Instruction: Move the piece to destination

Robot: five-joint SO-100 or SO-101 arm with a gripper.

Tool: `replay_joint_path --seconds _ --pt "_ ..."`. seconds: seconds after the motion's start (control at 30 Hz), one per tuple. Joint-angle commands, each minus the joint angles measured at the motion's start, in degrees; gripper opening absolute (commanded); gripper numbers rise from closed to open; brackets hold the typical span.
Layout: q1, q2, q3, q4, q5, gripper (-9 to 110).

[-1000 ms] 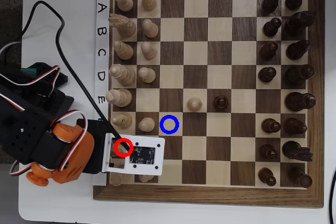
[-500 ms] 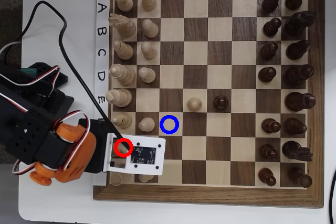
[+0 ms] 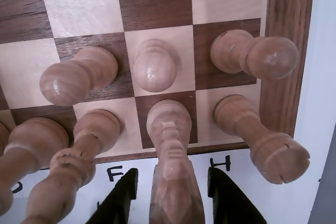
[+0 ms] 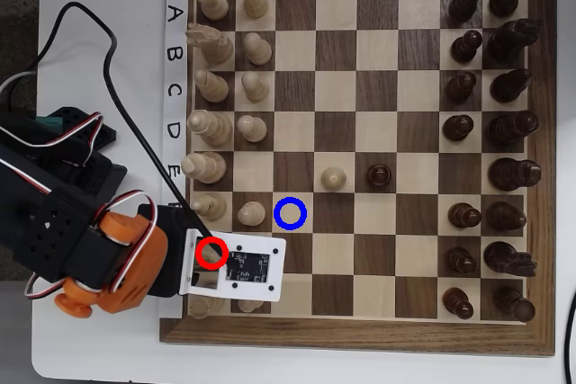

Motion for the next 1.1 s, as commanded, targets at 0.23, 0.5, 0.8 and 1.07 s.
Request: replay_joint_path --seconds 0.23,0.5,0.8,1.07 --pt "0.4 -0.6 -0.5 -0.8 0.0 13" --pt "0.8 -1.1 -0.7 -1.0 -0.4 12" --pt "1.4 -2.5 -1.5 -0.6 -1.5 15" --pt "1.7 -2.7 -2.0 -0.2 -1.3 14"
